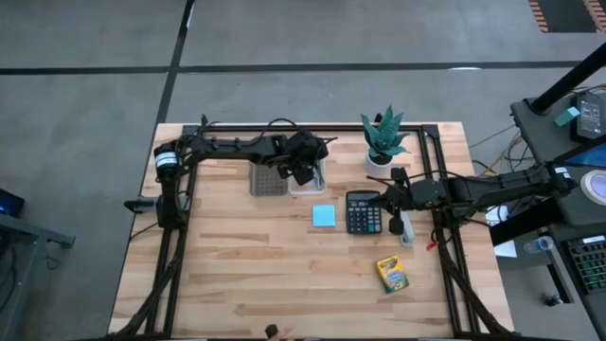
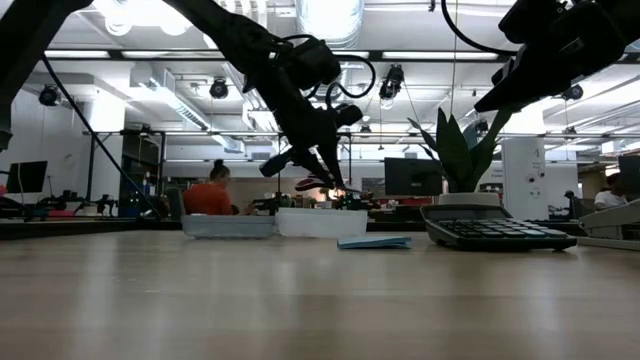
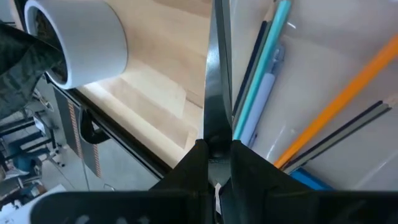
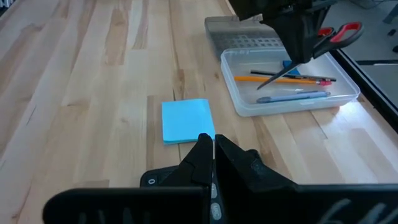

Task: Pack school essentials
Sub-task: Put the black scissors into the transparent supply box, then put the blue sticky notes into the transparent supply box

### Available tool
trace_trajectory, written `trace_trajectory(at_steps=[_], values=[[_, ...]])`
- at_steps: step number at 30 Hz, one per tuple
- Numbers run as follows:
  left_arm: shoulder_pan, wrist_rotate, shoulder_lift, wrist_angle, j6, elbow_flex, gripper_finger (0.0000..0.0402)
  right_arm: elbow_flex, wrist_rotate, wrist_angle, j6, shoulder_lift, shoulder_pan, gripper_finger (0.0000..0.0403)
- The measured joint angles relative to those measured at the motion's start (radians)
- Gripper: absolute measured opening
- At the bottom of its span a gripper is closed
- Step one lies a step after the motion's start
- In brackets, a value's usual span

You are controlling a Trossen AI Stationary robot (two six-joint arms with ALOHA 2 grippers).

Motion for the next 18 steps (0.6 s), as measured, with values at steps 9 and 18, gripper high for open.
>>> trace_trajectory(at_steps=[9,18], values=[[0.000,-0.007,-0.001,0.001,-0.036,0.000,0.0062,0.000,0.000,0.000,-0.001,0.000,0.000,0.0009],[-0.001,-0.008,-0.001,0.002,-0.037,0.000,0.0134,0.000,0.000,0.000,-0.001,0.000,0.000,0.0009]])
